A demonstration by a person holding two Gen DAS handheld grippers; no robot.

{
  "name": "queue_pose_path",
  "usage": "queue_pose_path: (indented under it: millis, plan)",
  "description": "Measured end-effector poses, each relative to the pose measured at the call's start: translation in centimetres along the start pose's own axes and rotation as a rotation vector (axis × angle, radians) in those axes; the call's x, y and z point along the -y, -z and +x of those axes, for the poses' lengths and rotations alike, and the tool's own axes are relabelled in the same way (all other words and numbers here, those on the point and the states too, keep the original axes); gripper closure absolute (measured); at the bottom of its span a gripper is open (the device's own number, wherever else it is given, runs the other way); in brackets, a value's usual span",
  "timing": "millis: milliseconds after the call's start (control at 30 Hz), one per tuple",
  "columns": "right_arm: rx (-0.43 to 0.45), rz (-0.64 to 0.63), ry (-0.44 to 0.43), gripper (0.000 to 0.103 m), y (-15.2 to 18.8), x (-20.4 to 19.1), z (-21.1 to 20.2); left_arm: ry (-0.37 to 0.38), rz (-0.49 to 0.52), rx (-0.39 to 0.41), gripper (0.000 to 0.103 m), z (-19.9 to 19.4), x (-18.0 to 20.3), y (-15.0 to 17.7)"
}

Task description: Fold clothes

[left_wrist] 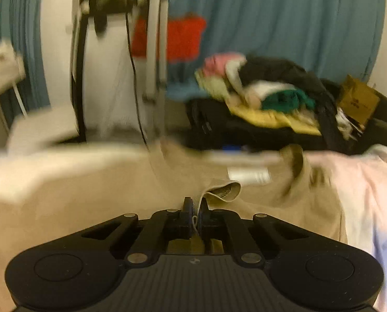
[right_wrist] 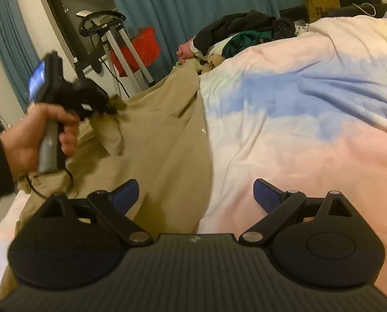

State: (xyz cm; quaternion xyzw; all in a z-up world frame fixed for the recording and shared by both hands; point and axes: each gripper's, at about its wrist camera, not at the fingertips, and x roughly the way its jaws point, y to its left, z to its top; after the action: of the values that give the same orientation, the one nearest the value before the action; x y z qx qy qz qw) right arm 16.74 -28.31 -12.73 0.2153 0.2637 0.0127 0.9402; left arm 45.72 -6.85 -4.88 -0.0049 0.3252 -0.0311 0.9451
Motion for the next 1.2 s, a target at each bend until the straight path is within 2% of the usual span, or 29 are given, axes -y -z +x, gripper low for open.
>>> queue_pose_path:
  millis: [67, 167, 200, 233, 333, 500, 567, 667, 767, 833, 1000, 1067, 1133, 1167, 1200]
  plan:
    - [0.012, 0.004, 0.001, 0.007, 0.0, 0.1, -0.2, -0.058, 0.015, 0.017, 0.097, -0.2, 0.0, -0.7]
    - [0.023, -0.006, 0.001, 0.007, -0.1, 0.0, -0.7, -0.101, 0.010, 0.003, 0.075, -0.7, -0.5, 0.3]
    - [0.029, -0.015, 0.000, 0.007, -0.1, -0.2, -0.9, -0.093, 0.002, -0.008, 0.063, -1.2, -0.8, 0.9]
    - [0.035, -0.025, -0.001, 0.007, -0.1, -0.3, -1.2, -0.060, -0.005, -0.026, 0.058, -2.2, -1.1, 1.7]
    - [0.056, -0.057, -0.011, 0.007, -0.3, -0.9, -2.0, 0.033, -0.013, -0.079, 0.053, -5.9, -1.8, 4.6]
    - [0.053, -0.095, -0.041, 0.007, -0.2, -1.7, -3.3, 0.170, -0.045, -0.142, 0.046, -16.6, -3.0, 11.7]
    - [0.033, -0.094, -0.061, 0.007, 0.1, -1.9, -4.2, 0.218, -0.113, -0.194, 0.046, -20.7, -4.2, 15.1]
    - [-0.019, -0.098, -0.087, 0.007, 0.8, -2.2, -6.0, 0.319, -0.267, -0.320, 0.046, -25.7, -5.7, 20.5]
    - [-0.086, -0.117, -0.119, 0.012, 2.0, -2.6, -8.7, 0.383, -0.339, -0.430, 0.048, -29.3, -6.0, 24.8]
    - [-0.137, -0.098, -0.127, 0.024, 2.8, -2.8, -10.3, 0.416, -0.342, -0.465, 0.048, -31.2, -5.6, 26.7]
    - [-0.294, 0.129, -0.164, 0.025, 5.4, -1.0, -12.1, 0.459, -0.287, -0.525, 0.048, -33.0, -4.2, 29.3]
    - [-0.387, 0.235, -0.176, 0.028, 6.9, 0.0, -11.8, 0.472, -0.284, -0.531, 0.048, -33.0, -4.0, 29.7]
    - [-0.427, 0.270, -0.168, 0.030, 7.5, 0.2, -12.0, 0.480, -0.282, -0.545, 0.050, -33.1, -3.9, 30.1]
    - [-0.442, 0.285, -0.166, 0.030, 7.6, 0.2, -12.2, 0.486, -0.288, -0.554, 0.054, -33.2, -4.1, 30.2]
    - [-0.471, 0.306, -0.177, 0.030, 7.8, 0.2, -12.4, 0.495, -0.303, -0.566, 0.071, -33.2, -4.3, 30.3]
